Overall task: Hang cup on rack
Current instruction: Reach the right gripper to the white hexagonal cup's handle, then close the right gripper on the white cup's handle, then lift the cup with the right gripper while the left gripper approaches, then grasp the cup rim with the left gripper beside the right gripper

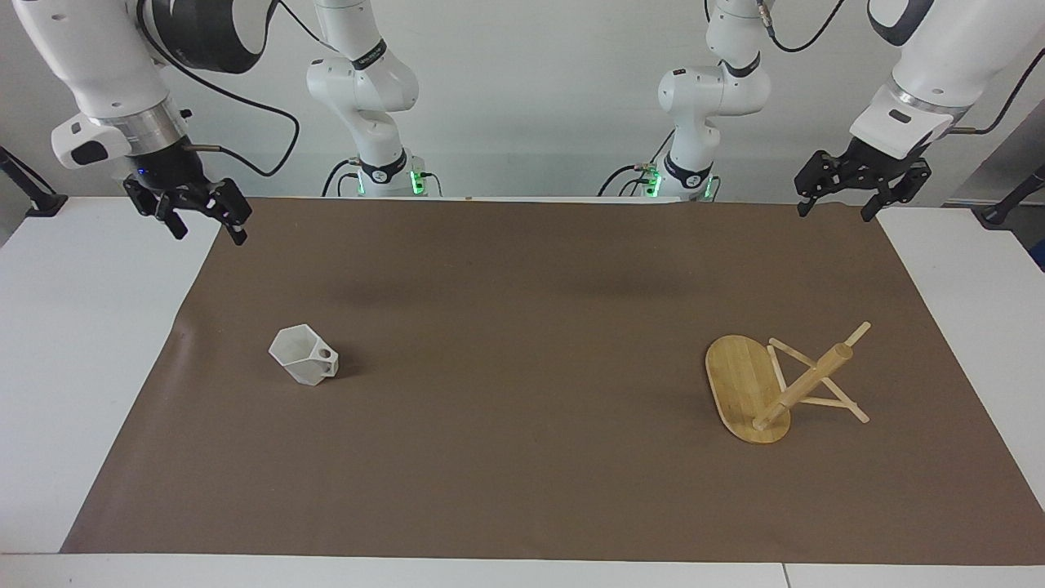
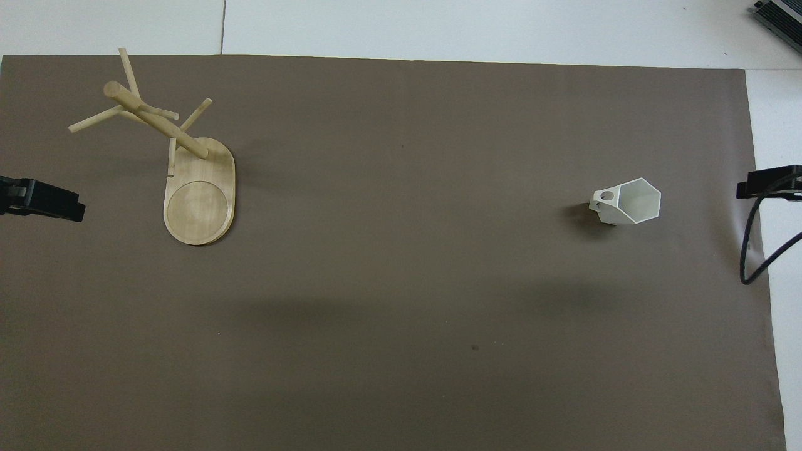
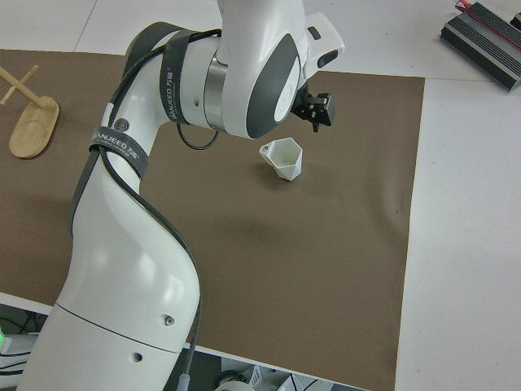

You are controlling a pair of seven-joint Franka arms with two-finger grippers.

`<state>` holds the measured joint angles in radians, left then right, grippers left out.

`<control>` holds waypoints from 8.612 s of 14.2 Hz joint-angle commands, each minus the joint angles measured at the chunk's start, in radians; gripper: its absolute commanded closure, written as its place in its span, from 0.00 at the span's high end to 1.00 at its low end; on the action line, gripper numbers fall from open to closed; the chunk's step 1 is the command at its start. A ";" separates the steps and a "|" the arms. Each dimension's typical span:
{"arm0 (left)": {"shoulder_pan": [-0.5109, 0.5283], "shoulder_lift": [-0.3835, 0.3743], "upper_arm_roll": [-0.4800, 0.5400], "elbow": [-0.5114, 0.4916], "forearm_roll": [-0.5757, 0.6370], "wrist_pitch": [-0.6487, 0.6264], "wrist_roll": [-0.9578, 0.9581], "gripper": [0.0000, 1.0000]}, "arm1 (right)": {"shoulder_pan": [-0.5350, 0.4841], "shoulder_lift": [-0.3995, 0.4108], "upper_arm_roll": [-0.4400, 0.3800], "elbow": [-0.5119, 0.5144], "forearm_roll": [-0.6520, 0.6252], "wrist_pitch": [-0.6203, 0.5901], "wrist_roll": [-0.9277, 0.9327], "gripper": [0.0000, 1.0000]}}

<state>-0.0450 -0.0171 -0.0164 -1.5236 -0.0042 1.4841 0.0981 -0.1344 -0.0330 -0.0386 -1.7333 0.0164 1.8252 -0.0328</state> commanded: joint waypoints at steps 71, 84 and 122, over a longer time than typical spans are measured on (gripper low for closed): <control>0.016 -0.083 0.000 -0.162 -0.079 0.088 0.102 1.00 | 0.003 0.213 0.233 -0.061 0.937 0.240 -0.279 0.00; -0.124 -0.142 -0.010 -0.332 -0.339 0.353 0.863 1.00 | 0.015 0.251 0.574 -0.032 1.188 0.523 -0.170 0.00; -0.122 0.003 -0.016 -0.319 -0.830 0.473 1.431 1.00 | 0.076 0.278 0.700 -0.008 1.133 0.687 -0.075 0.00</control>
<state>-0.1617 -0.0027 -0.0384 -1.8483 -0.8173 1.9819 1.5332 -0.0500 0.2298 0.6475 -1.7608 1.1760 2.4996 -0.1404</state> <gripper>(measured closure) 0.000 0.965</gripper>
